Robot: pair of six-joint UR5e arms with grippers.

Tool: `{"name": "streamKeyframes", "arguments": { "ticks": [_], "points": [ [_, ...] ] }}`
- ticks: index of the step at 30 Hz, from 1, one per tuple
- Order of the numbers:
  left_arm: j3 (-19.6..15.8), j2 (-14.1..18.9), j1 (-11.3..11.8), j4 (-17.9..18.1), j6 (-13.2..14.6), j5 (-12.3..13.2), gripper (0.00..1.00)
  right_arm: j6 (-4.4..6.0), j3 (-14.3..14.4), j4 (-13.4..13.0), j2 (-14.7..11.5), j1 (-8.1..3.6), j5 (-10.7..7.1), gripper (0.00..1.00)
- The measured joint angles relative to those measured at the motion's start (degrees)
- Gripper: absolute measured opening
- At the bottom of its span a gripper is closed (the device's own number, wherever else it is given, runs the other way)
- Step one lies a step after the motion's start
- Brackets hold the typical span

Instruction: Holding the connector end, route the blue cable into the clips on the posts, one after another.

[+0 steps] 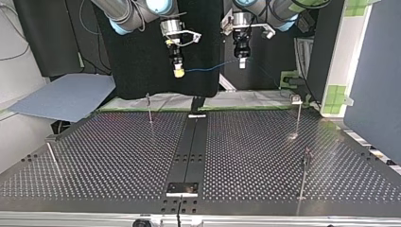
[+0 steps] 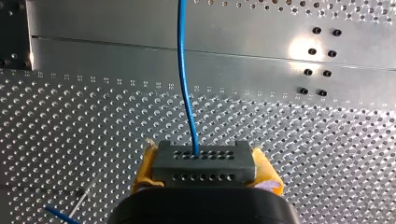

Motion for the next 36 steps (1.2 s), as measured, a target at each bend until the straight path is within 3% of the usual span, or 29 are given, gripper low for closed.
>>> {"name": "streamKeyframes", "arguments": {
  "ticks": [26,33,36],
  "points": [
    [-0.1,0.3,0.0,-0.3,0.4,0.1,0.0,-0.02,-0.1,0.0,0.0,-0.01,-0.02,0.0],
    [-0.2,4.1,0.1,-4.1,2.7,0.2,0.0,-1.94,-1.6,2.9,-1.2,-1.87,-1.94,0.0],
    [-0.2,6.0,0.1,-6.0,2.9,0.2,0.0,-2.2,-1.8,4.7,-1.3,-2.11,-2.2,0.0]
  ]
}}
